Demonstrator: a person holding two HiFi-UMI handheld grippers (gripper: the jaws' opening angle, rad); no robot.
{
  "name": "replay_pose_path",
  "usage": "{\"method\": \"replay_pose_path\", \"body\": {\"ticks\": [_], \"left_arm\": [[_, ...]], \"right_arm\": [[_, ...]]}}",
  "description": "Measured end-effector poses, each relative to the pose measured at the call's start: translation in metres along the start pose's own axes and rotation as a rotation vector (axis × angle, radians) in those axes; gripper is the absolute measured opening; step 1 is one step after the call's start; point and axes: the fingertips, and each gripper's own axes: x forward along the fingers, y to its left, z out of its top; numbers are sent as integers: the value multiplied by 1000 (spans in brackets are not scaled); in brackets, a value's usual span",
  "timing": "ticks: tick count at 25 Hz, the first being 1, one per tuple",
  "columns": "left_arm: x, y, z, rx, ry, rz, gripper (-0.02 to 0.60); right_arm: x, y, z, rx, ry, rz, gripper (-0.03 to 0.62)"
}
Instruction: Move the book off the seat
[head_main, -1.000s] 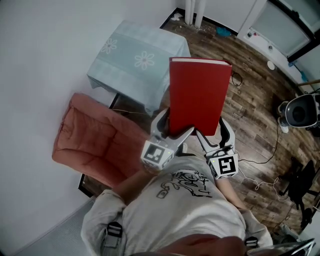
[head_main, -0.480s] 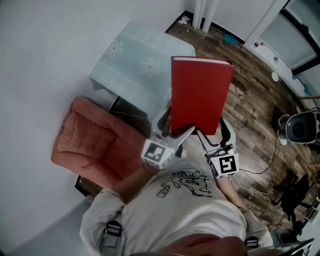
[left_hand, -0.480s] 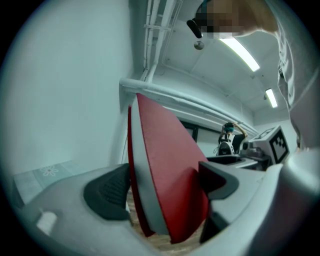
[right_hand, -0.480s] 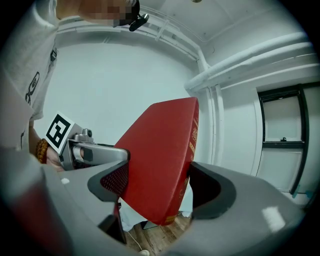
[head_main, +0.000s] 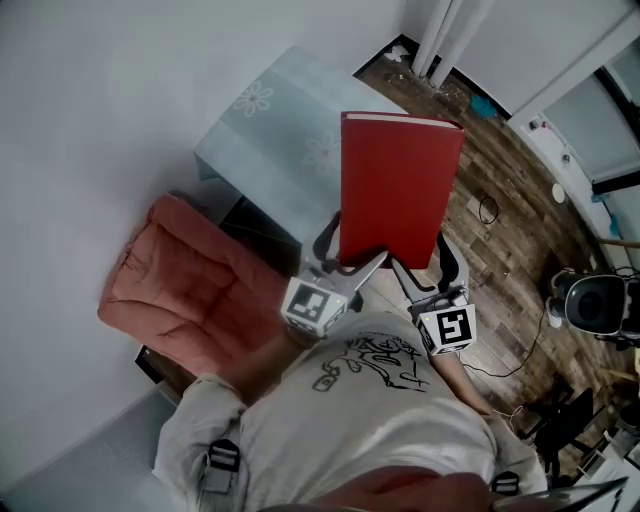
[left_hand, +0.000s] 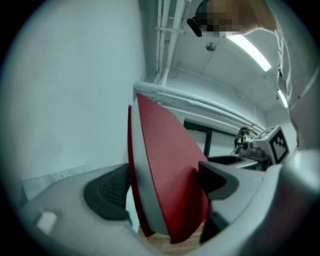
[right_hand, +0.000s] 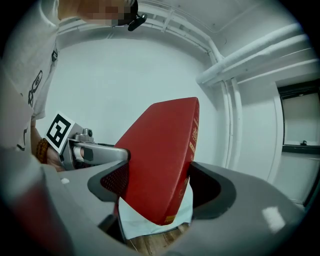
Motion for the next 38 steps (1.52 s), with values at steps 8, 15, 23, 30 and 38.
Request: {"method": "replay_pose_path", "body": {"ticks": [8,15,23,30,38], "left_arm": [[-13,77,12,-30,-25,147,419],[-38,111,15,-39,-53,269,420],[-71,132,22,-70,-86,430,420],[-98,162,7,-105,-114,578,420],[-88,175,4,-136,-120,709,420]], "right_arm": [[79,22,15,-37,7,140,377],[115,47,22,-54,11,263,379],[139,78,27,-98,33,430,380],[173,108,18,-136,50,578,382],[200,99,23,-136,44,697,380]]}}
